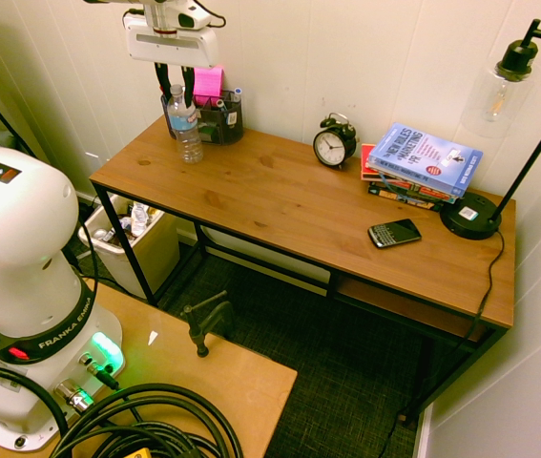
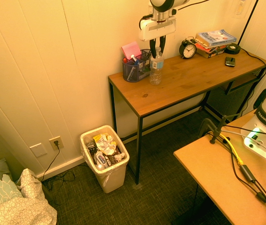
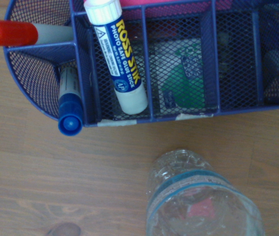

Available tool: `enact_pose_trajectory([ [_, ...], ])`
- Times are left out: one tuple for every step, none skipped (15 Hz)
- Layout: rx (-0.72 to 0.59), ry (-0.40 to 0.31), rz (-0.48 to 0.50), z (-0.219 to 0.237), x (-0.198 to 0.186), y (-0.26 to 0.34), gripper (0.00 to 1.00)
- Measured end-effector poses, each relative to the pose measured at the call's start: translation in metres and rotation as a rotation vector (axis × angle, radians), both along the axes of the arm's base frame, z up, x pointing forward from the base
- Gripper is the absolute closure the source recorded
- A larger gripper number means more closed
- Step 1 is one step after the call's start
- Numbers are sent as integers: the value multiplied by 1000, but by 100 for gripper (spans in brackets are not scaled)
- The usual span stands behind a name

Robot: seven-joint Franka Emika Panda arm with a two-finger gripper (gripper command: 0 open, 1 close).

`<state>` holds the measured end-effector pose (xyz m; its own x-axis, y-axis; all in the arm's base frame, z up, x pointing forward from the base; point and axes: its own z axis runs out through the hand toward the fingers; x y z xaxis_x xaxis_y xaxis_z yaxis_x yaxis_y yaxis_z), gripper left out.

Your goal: Throw the bottle in the trash bin

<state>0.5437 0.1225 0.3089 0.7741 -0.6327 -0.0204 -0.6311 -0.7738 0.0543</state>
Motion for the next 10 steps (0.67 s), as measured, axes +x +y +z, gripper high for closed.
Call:
enact_pose_trajectory([
  [0, -3, 0, 2, 0, 0, 100],
  [3, -7, 1, 4, 0, 1, 100],
  [6, -13, 6, 8, -1, 2, 100],
  [9, -24, 16, 15, -3, 6, 100],
  [13, -37, 32, 23, -5, 14, 100],
  [18, -50, 58, 30, -8, 28, 100],
  [23, -59, 93, 36, -13, 47, 100],
  [28, -63, 132, 41, -18, 71, 100],
  [32, -65, 170, 45, -23, 97, 100],
  [29, -62, 209, 49, -28, 126, 100],
])
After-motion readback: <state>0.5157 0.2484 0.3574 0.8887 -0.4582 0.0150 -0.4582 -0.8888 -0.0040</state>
